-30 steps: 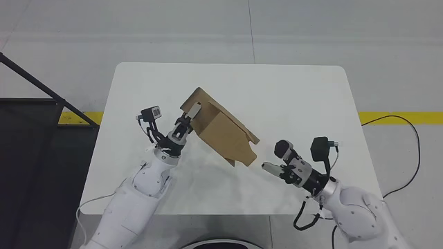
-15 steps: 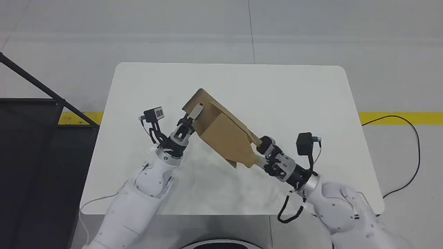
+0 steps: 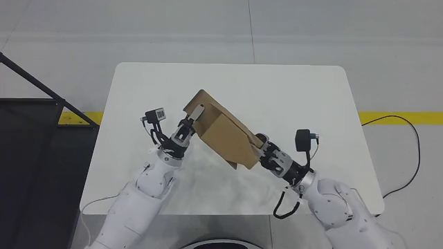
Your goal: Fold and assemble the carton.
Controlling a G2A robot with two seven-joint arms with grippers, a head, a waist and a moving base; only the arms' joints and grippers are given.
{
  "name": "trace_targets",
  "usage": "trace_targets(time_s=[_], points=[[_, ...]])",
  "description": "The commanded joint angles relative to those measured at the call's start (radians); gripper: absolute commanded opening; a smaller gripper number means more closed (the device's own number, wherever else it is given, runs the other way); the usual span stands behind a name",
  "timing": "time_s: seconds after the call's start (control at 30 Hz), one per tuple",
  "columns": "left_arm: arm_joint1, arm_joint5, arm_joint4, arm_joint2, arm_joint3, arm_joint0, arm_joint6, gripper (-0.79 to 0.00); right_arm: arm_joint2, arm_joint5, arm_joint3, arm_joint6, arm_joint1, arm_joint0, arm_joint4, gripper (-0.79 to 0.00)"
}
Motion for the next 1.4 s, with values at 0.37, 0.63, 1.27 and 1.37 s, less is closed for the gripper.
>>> trace_targets(time_s=[0.37,0.63,1.27,1.37], points=[[-0.01,-0.001,-0.006,-0.003,0.005,-0.001,-0.011,-0.785,-0.012,-0.023,0.009,0.016,-0.014,0.018,0.033,-0.453],[-0.015,-0.007,-0.005,-0.008,0.008,-0.001,-0.014,-0.785,-0.017,-0.032,0.02,0.027,-0.022,0.026,0.05,-0.573],[-0.019,0.006,-0.013,-0.024,0.014,0.002,-0.083,0.0,0.022,-0.053,0.033,0.056,-0.03,0.032,0.08,-0.785],[-0.011,0.005,-0.028,-0.041,0.013,0.01,-0.139,0.0,0.053,-0.052,0.025,0.064,-0.026,0.022,0.078,-0.785]])
